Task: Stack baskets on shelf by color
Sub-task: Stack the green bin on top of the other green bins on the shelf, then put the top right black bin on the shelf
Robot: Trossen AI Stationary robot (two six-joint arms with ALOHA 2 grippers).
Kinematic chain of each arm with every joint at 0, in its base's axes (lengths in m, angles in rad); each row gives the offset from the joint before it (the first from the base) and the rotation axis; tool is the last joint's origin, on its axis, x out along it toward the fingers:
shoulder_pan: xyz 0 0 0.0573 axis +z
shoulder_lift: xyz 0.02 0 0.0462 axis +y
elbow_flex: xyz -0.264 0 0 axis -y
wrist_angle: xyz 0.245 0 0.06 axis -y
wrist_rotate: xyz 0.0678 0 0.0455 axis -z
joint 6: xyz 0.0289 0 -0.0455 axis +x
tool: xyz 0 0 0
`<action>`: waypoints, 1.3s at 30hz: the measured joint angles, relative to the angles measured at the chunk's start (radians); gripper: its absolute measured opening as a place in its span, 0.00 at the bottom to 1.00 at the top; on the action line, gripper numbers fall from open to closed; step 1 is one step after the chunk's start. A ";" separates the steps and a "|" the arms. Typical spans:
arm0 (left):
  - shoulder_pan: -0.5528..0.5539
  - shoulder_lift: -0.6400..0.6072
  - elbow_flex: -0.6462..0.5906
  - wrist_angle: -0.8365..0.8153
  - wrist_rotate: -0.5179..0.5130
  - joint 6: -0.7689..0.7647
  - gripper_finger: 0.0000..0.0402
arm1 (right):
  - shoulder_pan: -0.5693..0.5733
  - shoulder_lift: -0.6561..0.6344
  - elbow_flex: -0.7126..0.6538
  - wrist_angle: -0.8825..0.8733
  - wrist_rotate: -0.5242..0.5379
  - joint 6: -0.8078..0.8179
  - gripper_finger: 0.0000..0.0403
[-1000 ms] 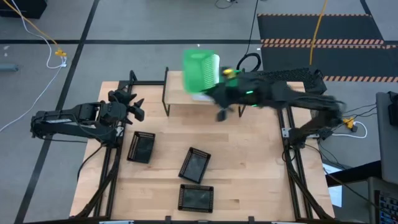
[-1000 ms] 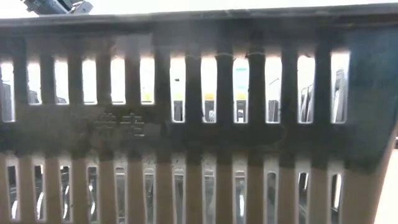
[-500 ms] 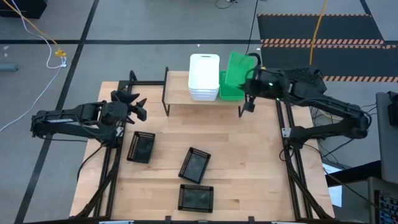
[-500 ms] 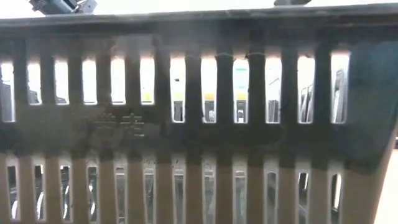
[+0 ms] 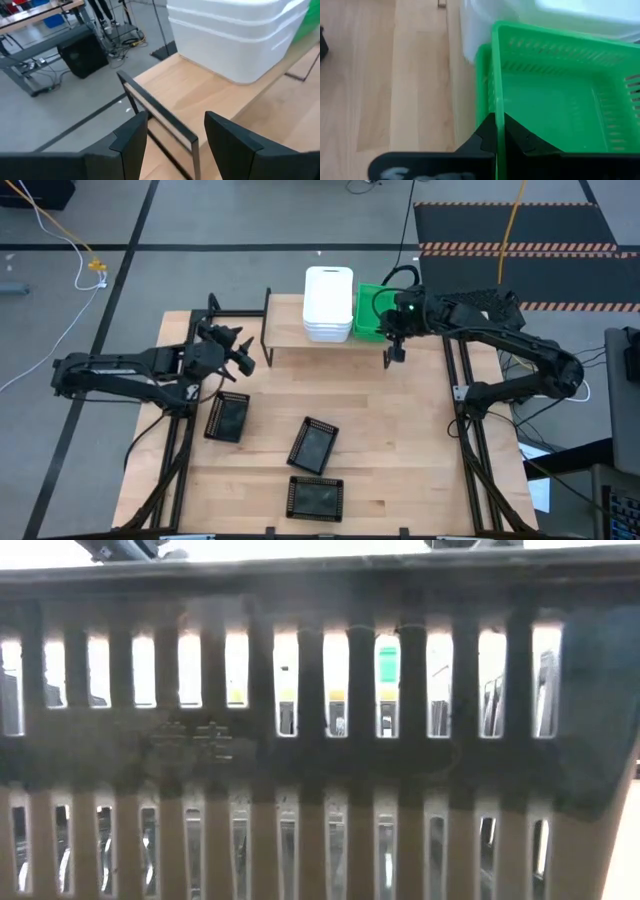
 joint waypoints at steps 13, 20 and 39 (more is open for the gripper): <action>0.033 0.039 0.000 0.024 0.084 -0.006 0.50 | 0.000 -0.039 0.001 0.024 0.000 0.018 0.12; 0.033 0.039 0.000 0.021 0.100 -0.020 0.50 | 0.000 -0.069 0.001 0.048 0.002 0.031 0.28; 0.032 0.044 0.000 0.000 0.135 -0.057 0.50 | 0.427 -0.078 -0.256 0.457 -0.171 0.087 0.30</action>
